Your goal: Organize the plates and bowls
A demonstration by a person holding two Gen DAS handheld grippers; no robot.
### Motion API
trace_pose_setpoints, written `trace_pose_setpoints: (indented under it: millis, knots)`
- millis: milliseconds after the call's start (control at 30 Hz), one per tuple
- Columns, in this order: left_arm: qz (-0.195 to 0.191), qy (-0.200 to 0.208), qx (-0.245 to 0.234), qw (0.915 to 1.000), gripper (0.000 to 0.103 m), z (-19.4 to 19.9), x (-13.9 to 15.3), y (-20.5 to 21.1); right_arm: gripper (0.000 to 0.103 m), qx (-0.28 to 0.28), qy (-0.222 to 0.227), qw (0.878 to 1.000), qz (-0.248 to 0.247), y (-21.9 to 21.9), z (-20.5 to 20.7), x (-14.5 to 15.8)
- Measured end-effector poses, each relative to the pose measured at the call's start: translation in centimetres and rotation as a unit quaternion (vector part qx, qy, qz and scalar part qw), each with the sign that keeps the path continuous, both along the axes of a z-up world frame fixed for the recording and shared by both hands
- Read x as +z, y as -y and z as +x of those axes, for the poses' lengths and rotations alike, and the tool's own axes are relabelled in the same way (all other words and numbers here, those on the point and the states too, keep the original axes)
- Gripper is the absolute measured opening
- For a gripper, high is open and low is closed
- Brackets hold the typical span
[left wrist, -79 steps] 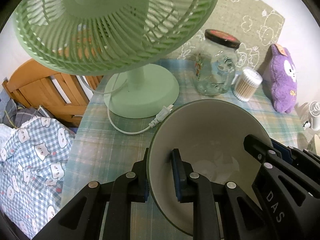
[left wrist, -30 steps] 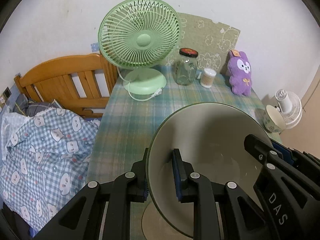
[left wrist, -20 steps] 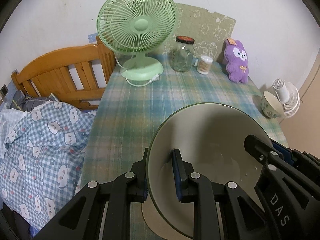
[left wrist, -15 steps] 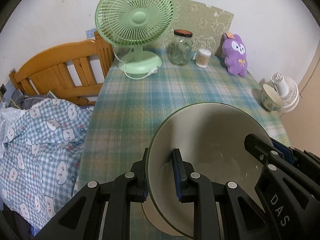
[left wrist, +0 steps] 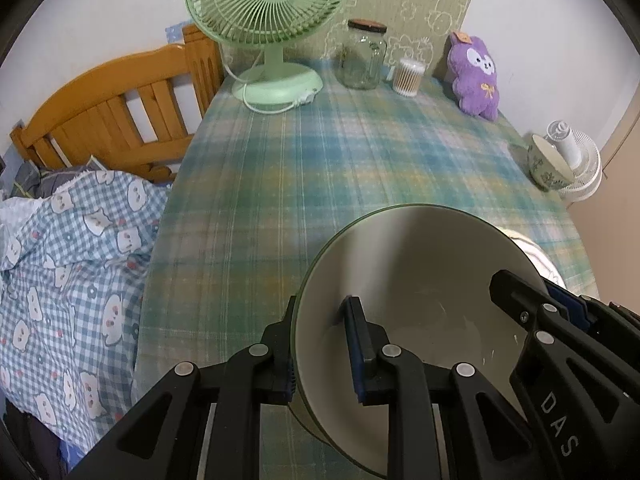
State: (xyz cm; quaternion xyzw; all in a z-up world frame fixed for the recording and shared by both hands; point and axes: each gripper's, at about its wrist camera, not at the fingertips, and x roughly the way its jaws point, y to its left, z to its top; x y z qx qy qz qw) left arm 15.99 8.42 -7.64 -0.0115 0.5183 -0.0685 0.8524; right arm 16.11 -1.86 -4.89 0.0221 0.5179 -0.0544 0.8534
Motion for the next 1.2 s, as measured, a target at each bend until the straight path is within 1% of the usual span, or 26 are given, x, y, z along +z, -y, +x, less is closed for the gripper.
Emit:
trace_pose_setpoints:
  millis: [200, 433, 567, 933, 1133, 1200]
  knots:
    - [0.002, -0.020, 0.002, 0.9998, 0.019, -0.1, -1.2, -0.2, 0.020, 0.000, -0.015, 1.000, -0.003, -0.3, 0.0, -1.2]
    - [0.010, -0.014, -0.001, 0.9999, 0.019, -0.2, -1.2, 0.1, 0.020, -0.001, -0.018, 1.000, -0.011, -0.3, 0.1, -1.5]
    - [0.022, -0.015, -0.004, 0.9996, 0.019, -0.3, -1.1, 0.4, 0.020, -0.001, -0.019, 1.000, -0.007, -0.3, 0.1, -1.6]
    - [0.065, -0.018, 0.000, 0.9977, 0.019, -0.7, -0.7, 0.9, 0.020, 0.013, -0.031, 0.999, 0.029, 0.3, 0.0, -1.8]
    - [0.082, -0.018, 0.009, 0.9964, 0.019, -0.7, -0.8, 1.3, 0.020, 0.023, -0.035, 0.998, 0.045, 0.8, 0.4, -2.2]
    - [0.095, -0.022, 0.014, 0.9952, 0.019, -0.7, -0.8, 1.4, 0.020, 0.030, -0.041, 0.997, 0.055, 0.8, 0.5, -2.5]
